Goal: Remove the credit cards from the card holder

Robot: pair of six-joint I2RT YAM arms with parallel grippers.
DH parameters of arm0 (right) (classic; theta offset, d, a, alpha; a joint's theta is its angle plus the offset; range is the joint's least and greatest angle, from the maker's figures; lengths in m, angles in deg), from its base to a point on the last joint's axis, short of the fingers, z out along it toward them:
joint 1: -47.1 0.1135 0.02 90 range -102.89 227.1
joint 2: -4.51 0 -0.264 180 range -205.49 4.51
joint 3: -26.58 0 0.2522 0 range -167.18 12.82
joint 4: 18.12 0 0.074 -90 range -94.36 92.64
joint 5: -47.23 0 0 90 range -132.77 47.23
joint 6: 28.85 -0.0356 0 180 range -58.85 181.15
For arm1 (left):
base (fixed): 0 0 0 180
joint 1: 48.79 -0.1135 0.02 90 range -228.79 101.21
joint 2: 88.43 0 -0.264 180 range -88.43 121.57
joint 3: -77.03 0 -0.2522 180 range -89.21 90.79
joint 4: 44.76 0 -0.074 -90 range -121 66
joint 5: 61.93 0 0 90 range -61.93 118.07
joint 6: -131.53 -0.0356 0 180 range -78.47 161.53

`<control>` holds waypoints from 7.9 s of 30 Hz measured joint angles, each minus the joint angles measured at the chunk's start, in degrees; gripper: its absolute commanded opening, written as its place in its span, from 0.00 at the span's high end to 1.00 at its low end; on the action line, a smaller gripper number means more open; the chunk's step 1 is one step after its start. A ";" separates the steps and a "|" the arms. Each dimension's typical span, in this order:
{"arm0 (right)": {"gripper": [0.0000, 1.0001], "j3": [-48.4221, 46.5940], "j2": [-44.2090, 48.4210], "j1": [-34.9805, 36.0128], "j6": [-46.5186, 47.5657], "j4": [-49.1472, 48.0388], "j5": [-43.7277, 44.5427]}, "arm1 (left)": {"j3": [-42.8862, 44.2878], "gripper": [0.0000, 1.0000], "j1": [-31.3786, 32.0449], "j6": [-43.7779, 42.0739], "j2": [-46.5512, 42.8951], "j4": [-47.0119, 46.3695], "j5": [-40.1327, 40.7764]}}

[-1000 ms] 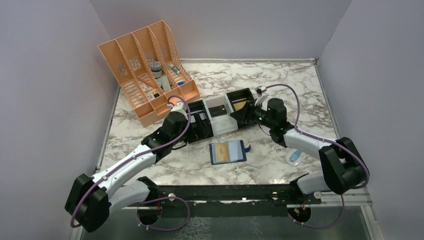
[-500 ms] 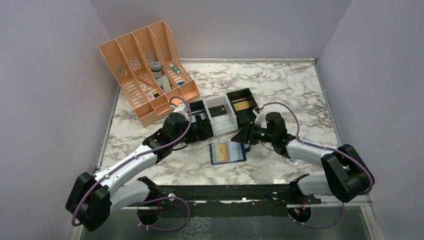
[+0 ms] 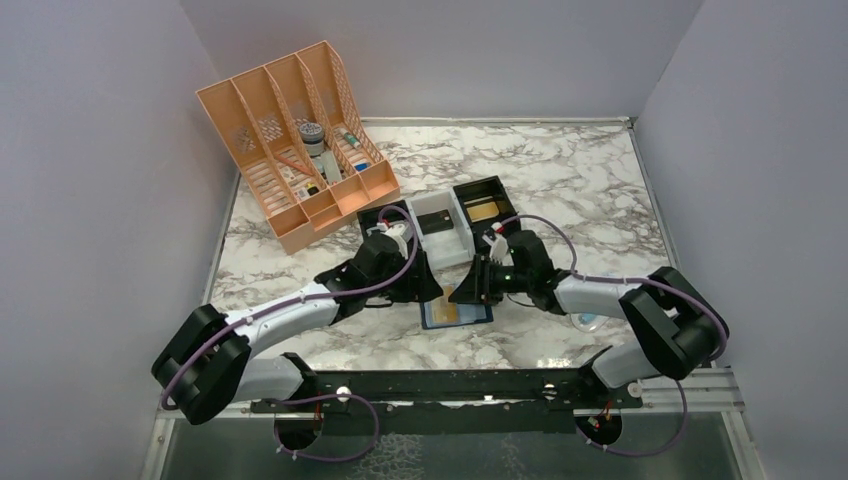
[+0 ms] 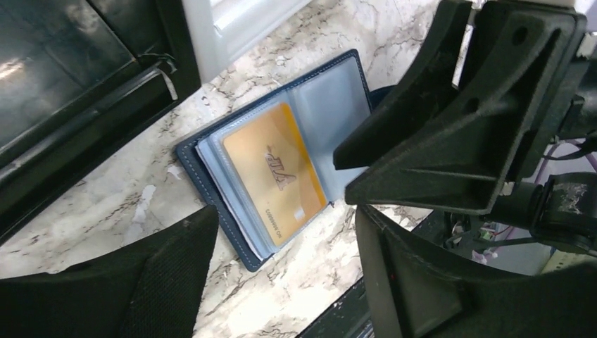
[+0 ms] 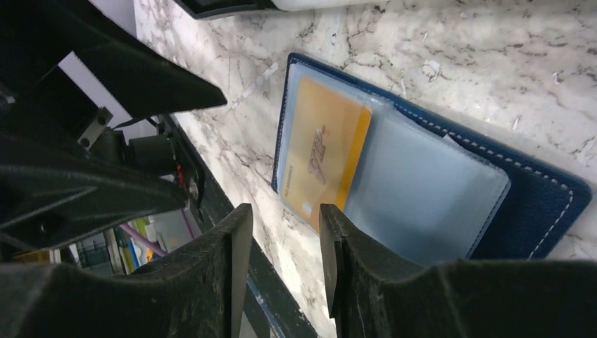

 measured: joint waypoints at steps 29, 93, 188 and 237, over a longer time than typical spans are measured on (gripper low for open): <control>0.74 0.17 -4.48 0.00 1.77 2.80 4.15 | 2.32 0.52 2.54 -0.42 7.98 -1.44 -0.48; 0.81 6.82 -2.21 -0.02 -3.82 -3.58 2.64 | 6.71 0.66 10.43 -2.67 15.28 0.44 4.68; 0.72 1.88 -1.81 0.79 -2.75 5.53 5.40 | 9.86 0.61 9.68 -3.82 9.01 11.98 11.17; 0.69 11.26 10.14 0.81 -6.71 -6.14 4.33 | 5.86 0.74 12.74 0.79 11.98 2.23 5.22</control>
